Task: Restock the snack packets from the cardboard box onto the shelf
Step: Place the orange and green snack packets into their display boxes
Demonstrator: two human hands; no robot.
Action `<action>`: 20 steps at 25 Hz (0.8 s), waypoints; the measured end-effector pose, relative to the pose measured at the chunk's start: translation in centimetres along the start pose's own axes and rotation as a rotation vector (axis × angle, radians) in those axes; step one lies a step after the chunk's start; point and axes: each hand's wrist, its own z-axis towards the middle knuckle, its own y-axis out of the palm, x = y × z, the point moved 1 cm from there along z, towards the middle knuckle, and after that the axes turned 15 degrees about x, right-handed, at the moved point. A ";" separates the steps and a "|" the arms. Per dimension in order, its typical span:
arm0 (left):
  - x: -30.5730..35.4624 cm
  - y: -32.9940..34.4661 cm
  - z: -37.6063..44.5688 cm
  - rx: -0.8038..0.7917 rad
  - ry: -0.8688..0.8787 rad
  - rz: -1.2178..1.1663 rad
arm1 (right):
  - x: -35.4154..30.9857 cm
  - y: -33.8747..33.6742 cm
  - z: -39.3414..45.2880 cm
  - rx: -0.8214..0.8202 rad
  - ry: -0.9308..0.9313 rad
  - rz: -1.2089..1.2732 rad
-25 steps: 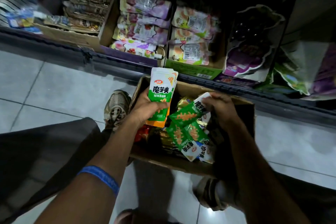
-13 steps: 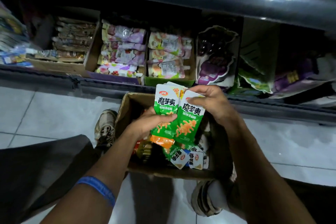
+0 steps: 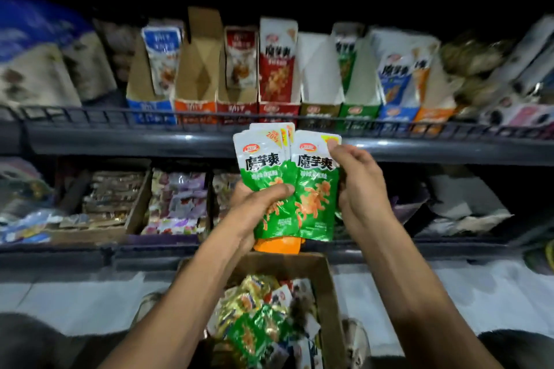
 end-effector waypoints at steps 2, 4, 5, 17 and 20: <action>2.8 0.9 -0.5 -0.009 0.040 -0.013 | -1.7 -0.1 -1.1 -0.190 0.093 -0.050; 4.8 1.3 -0.6 -0.022 0.039 -0.002 | -2.6 -0.2 -1.4 -0.293 0.045 -0.198; 5.4 1.5 -0.6 -0.033 0.023 0.005 | -3.0 -0.3 -1.2 -0.297 0.015 -0.247; 12.3 4.3 5.6 -0.090 0.065 -0.074 | -16.2 4.3 10.4 0.013 -0.666 -0.411; 13.0 3.5 7.4 -0.059 0.071 -0.101 | -19.3 7.3 14.6 0.079 -0.770 -0.576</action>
